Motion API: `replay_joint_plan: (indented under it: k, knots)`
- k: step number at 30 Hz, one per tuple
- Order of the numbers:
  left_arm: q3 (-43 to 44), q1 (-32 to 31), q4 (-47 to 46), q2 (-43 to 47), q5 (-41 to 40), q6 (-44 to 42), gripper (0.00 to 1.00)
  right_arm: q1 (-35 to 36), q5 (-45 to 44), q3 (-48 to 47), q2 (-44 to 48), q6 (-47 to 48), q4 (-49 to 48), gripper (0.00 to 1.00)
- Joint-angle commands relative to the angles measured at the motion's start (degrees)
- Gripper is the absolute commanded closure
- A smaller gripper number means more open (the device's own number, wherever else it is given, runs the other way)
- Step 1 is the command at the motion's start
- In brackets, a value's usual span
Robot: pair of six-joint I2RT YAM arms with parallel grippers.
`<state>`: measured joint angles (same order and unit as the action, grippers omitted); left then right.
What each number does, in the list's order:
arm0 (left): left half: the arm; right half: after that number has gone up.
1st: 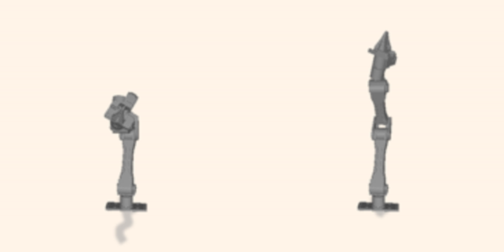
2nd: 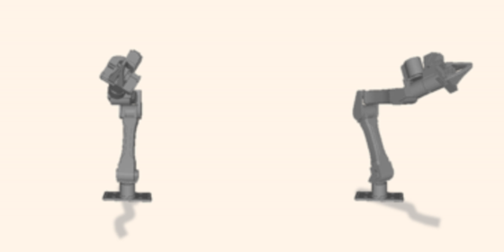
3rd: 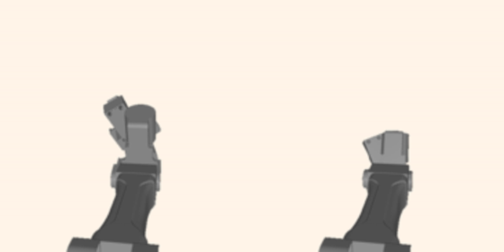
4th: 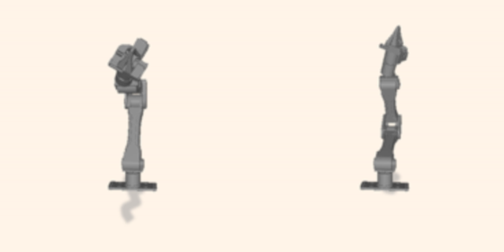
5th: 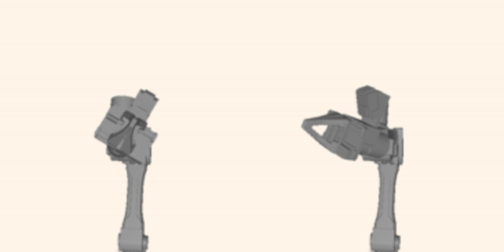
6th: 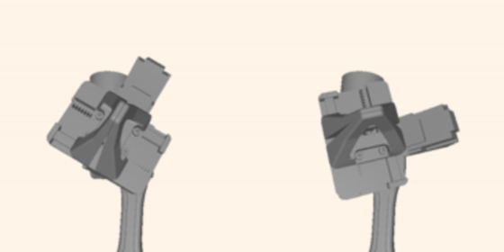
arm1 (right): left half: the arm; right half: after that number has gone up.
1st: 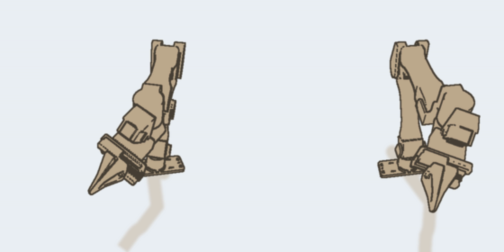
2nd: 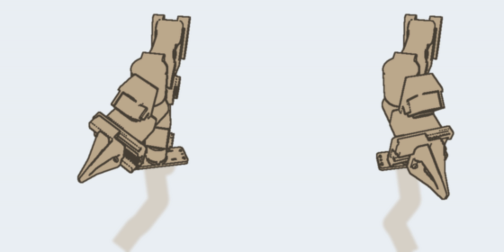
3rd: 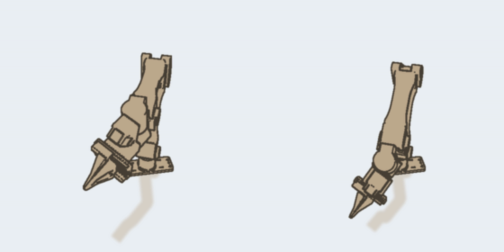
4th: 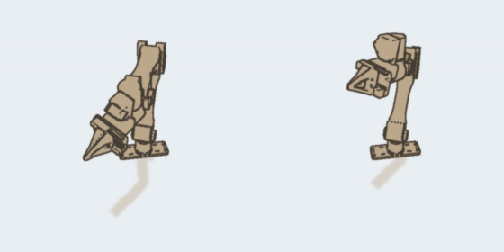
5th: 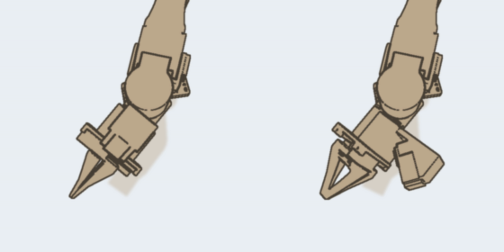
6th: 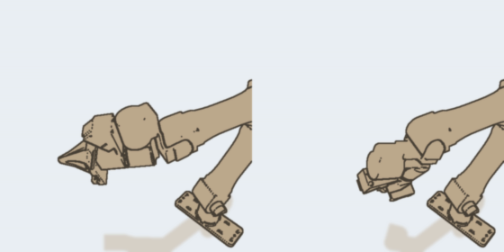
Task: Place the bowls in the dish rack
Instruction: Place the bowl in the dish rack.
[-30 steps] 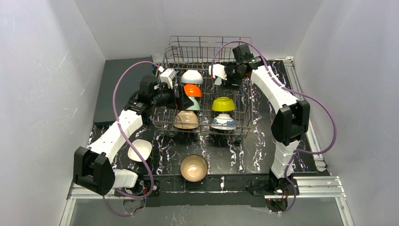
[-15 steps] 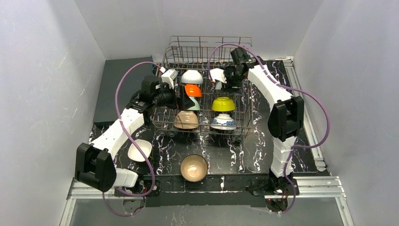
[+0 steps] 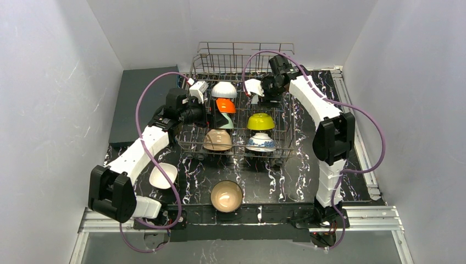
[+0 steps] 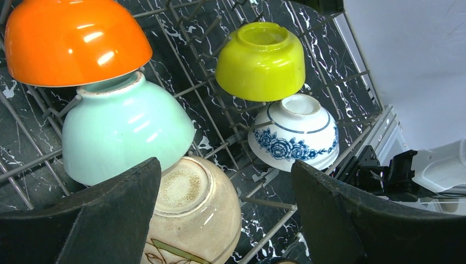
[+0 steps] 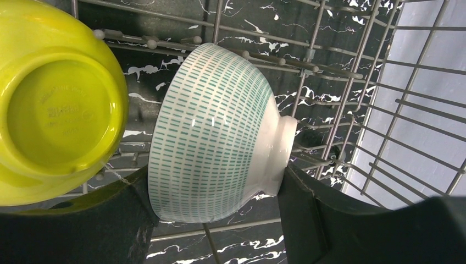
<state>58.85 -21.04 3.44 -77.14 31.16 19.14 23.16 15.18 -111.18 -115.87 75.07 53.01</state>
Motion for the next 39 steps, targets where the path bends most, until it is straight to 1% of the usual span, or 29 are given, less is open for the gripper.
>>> replay_joint_plan:
  k: [1,9,16,20,31,39]
  knots:
    - [0.0,0.4,0.0,0.2,1.5,0.1,0.14,0.8,4.1,0.7,6.5,-1.3,-7.3,0.99]
    - [-0.1,0.4,-0.1,0.1,1.5,0.1,0.14,1.2,3.6,0.3,6.9,-1.0,-6.3,0.99]
    - [0.0,0.4,0.1,-0.3,1.7,0.2,0.14,1.8,3.8,-0.3,5.3,-1.0,-6.1,0.99]
    - [0.0,0.4,0.2,-0.3,1.6,0.1,0.14,3.1,1.2,-0.7,5.2,-0.4,-5.9,0.99]
    - [0.3,0.4,0.4,-1.0,1.9,0.2,0.14,4.6,-1.2,0.6,9.7,-0.4,-7.8,0.99]
    - [0.3,0.4,0.4,-1.2,2.0,0.3,0.14,4.7,-3.9,1.7,10.5,0.1,-8.1,0.99]
